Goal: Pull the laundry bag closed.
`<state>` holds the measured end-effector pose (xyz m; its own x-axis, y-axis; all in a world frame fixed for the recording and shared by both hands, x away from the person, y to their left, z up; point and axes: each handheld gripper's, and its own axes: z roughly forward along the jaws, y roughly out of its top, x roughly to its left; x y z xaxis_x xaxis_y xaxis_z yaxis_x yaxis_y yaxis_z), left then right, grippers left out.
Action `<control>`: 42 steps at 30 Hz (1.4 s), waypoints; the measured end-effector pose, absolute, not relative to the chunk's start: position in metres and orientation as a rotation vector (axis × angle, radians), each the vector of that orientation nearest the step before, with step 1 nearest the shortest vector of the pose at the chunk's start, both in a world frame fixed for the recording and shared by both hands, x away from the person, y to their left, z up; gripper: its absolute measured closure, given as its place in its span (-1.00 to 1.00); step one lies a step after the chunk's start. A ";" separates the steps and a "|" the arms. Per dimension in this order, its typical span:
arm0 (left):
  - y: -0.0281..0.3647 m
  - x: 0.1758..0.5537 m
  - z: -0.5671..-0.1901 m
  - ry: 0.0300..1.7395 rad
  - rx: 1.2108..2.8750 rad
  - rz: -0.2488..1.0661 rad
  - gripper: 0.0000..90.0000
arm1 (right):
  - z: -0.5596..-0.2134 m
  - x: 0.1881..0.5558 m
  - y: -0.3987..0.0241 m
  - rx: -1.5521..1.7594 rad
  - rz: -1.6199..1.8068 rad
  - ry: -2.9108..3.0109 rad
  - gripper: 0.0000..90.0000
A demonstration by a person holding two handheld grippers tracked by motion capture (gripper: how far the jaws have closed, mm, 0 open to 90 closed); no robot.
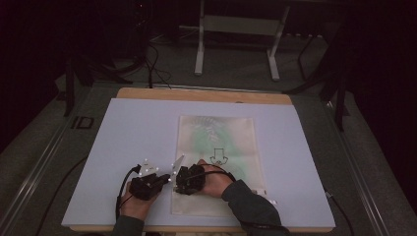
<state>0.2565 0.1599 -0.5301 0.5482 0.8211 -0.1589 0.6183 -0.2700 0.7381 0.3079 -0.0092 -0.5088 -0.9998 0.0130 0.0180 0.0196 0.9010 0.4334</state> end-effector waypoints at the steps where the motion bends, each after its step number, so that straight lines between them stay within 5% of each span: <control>1: 0.159 0.257 -0.530 1.158 1.992 0.322 0.97 | -0.509 0.308 -0.009 -0.020 -0.694 -3.051 0.82; 42: 0.145 0.265 -0.539 1.073 2.030 0.233 0.96 | -0.510 0.304 -0.010 -0.017 -0.723 -3.071 0.82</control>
<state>0.2651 0.1449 -0.5391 0.6212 0.7588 -0.1959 0.6092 -0.3104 0.7298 0.3038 -0.0105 -0.5101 -0.9999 0.0133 -0.0108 0.0071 0.8950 0.4461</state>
